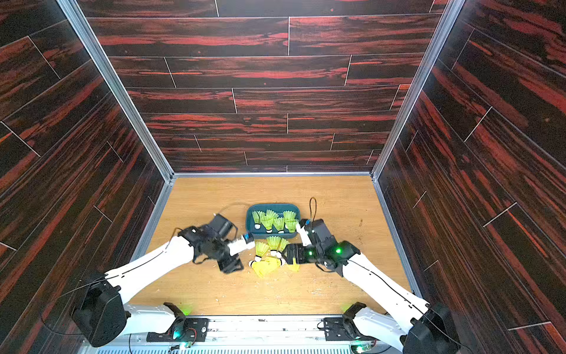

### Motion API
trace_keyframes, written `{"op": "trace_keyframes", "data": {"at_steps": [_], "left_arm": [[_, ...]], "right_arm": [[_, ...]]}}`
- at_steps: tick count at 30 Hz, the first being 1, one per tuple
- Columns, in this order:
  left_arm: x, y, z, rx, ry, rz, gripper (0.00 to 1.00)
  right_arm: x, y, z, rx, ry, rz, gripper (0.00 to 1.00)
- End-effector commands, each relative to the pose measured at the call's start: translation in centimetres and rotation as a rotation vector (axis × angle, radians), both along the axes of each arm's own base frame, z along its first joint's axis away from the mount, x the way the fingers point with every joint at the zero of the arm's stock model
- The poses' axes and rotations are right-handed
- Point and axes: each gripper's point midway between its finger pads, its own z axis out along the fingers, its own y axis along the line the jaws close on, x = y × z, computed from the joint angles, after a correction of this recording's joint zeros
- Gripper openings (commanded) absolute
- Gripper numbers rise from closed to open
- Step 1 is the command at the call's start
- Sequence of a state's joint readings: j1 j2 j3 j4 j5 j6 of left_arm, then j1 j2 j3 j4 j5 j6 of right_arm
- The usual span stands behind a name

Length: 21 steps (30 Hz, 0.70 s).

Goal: Put the shuttlecocks into the storage box
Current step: Pick up the shuttlecock at the center of the board.

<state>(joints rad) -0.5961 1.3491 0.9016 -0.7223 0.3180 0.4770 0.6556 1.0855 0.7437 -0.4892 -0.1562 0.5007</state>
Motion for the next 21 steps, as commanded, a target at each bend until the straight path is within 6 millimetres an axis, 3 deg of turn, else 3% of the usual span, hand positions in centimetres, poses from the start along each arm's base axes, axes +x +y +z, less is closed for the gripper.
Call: {"op": "trace_keyframes", "data": {"at_steps": [1,11,21], "left_arm": [[1.1,-0.4,-0.5,0.004,-0.138,-0.103,0.62],[2.6,-2.0,-2.9,0.033,-0.207,-0.192,0.62],[2.0,-2.7,-5.2,0.084,-0.183,-0.276,0.62]], "right_arm": [[-0.7,1.2,0.9,0.084,-0.011,0.059,0.98],[-2.1,1.8,-0.3,0.119,0.033,0.133,0.97],[-2.4,1.8,-0.4,0.114,0.059,0.137,0.97]]}}
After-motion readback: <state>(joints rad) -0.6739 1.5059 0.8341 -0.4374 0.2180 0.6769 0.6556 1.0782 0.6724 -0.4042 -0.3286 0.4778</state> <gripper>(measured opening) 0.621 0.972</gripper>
